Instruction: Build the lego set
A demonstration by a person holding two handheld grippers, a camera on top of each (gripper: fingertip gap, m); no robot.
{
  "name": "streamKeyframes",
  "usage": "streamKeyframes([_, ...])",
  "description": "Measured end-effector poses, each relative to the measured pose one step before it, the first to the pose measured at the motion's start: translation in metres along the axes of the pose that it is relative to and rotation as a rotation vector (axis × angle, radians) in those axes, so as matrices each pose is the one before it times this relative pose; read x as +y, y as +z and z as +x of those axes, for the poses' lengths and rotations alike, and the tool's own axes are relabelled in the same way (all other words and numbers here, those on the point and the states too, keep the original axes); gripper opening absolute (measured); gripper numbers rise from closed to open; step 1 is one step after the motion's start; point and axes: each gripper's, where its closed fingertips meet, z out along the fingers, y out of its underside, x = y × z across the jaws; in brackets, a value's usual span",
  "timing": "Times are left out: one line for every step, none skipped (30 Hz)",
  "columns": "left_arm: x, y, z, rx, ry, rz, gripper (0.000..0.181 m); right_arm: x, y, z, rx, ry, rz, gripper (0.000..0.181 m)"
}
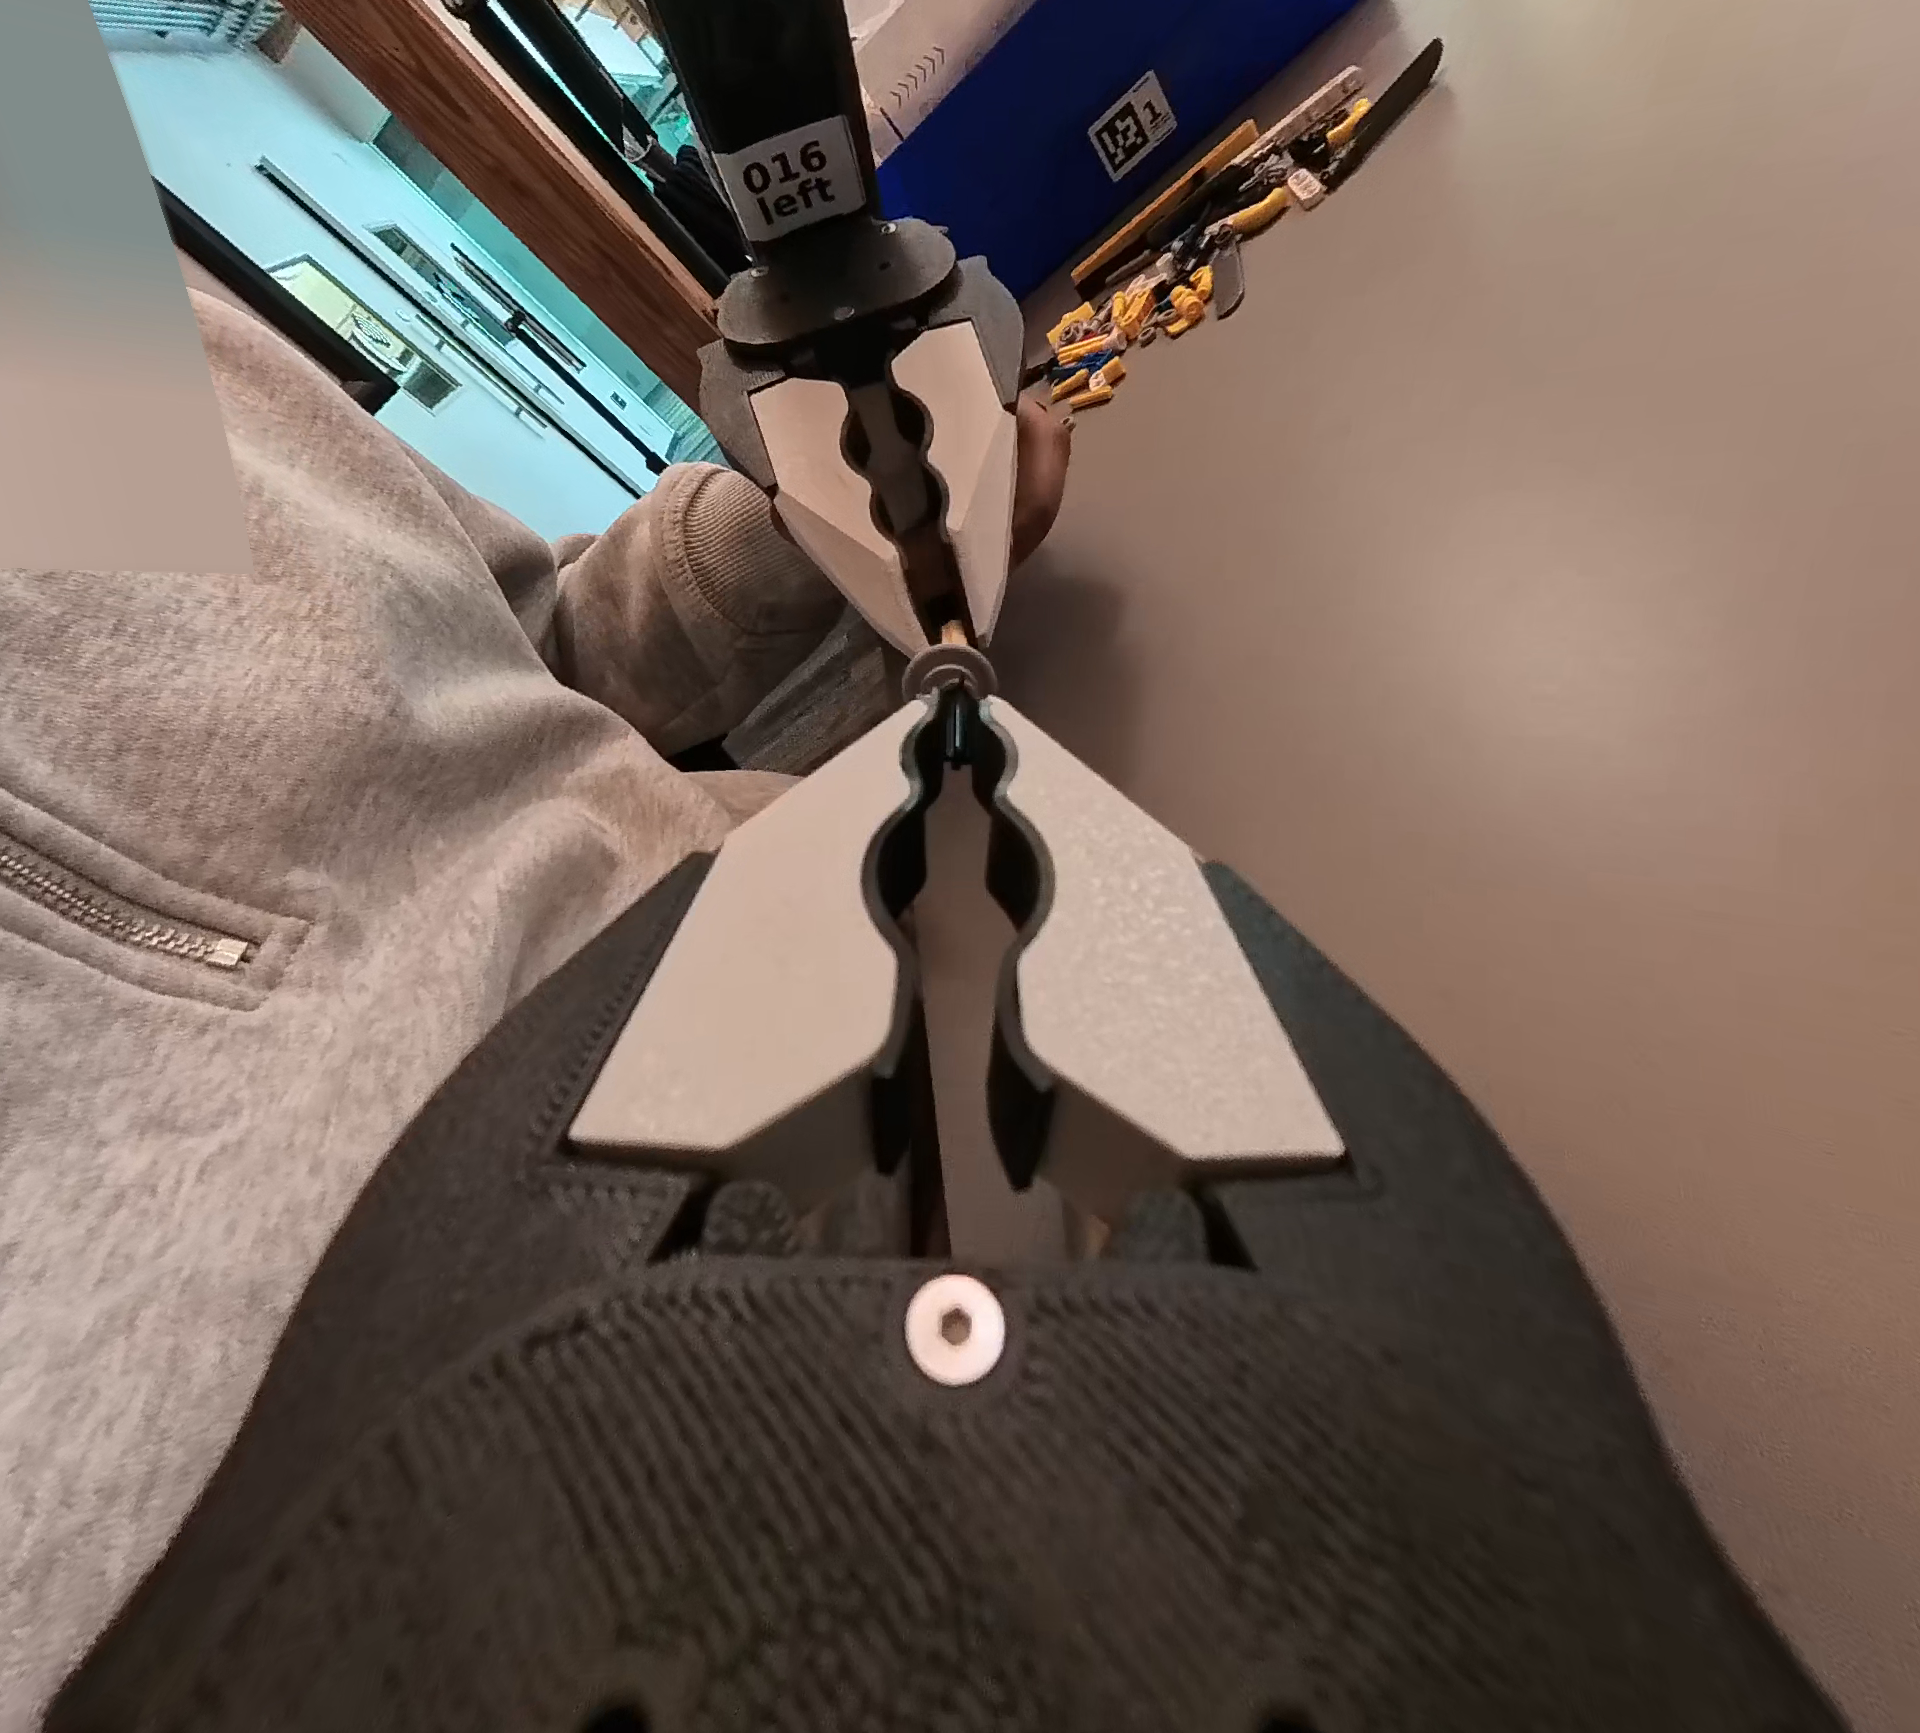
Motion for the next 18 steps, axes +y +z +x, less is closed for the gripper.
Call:
streamKeyframes([0.00017,0.00032,-0.00038,-0.0029,-0.0003,-0.0014,0.003,0.00008,0.00007,0.00021,0.0035,-0.0022,-0.0001,0.003])
streamKeyframes([-0.00103,-0.00003,-0.00012,-0.0024,0.0016,0.0074,0.003,-0.00032,-0.00019,0.00001,0.0007,-0.0009,0.0019,0.003])
streamKeyframes([-0.00172,-0.00008,0.00018,-0.0014,0.0026,0.0113,0.003,-0.00056,-0.00045,-0.00035,-0.0044,0.0025,0.0046,0.003])
streamKeyframes([-0.00030,0.00043,0.00056,0.0027,0.0023,0.0019,0.003,-0.00051,-0.00054,-0.00036,-0.0077,0.0070,0.0045,0.003])
streamKeyframes([0.00069,0.00034,0.00090,0.0058,0.0024,-0.0057,0.003,0.00029,-0.00020,-0.00046,-0.0076,0.0080,-0.0003,0.003])
streamKeyframes([0.00040,0.00021,0.00031,0.0024,0.0004,-0.0030,0.003,0.00050,0.00006,-0.00030,-0.0031,0.0032,-0.0022,0.003])
streamKeyframes([0.00011,0.00004,-0.00009,-0.0010,0.0010,-0.0005,0.003,0.00021,0.00002,-0.00014,0.0018,-0.0026,-0.0011,0.003])
streamKeyframes([0.00051,0.00007,0.00024,0.0011,0.0006,-0.0030,0.003,0.00026,0.00016,-0.00014,0.0021,-0.0037,-0.0020,0.003])
streamKeyframes([0.00080,0.00040,0.00005,0.0019,-0.0016,-0.0063,0.002,0.00067,0.00027,-0.00005,0.0009,-0.0003,-0.0035,0.003])
streamKeyframes([0.00062,0.00050,-0.00014,-0.0005,-0.0003,-0.0052,0.002,0.00037,0.00002,0.00022,0.0002,0.0025,-0.0023,0.003])
streamKeyframes([0.00065,0.00049,0.00014,0.0008,0.0009,-0.0047,0.002,0.00025,-0.00006,0.00015,-0.0013,0.0034,-0.0015,0.003])
streamKeyframes([0.00037,0.00041,0.00025,0.0008,0.0012,-0.0035,0.002,0.00028,0.00000,-0.00003,-0.0020,0.0027,-0.0020,0.003])
streamKeyframes([0.00041,0.00037,0.00001,-0.0005,0.0009,-0.0031,0.002,0.00030,0.00027,0.00000,-0.0002,0.0003,-0.0021,0.003])
streamKeyframes([0.00020,0.00008,0.00005,-0.0007,0.0013,-0.0010,0.002,0.00028,0.00022,-0.00009,0.0011,-0.0020,-0.0021,0.003])
streamKeyframes([0.00000,0.00000,-0.00011,-0.0007,0.0002,0.0000,0.002,0.00028,0.00027,-0.00010,0.0008,-0.0017,-0.0016,0.003])
streamKeyframes([0.00017,0.00007,-0.00022,-0.0017,-0.0003,-0.0007,0.002,0.00011,0.00010,0.00016,0.0010,0.0000,-0.0012,0.003])
streamKeyframes([0.00000,0.00008,-0.00021,-0.0014,-0.0005,-0.0005,0.002,0.00031,0.00019,0.00017,0.0008,0.0015,-0.0018,0.003])
streamKeyframes([0.00010,-0.00006,-0.00001,0.0003,-0.0004,0.0000,0.002,0.00047,0.00018,0.00016,-0.0005,0.0032,-0.0030,0.003])
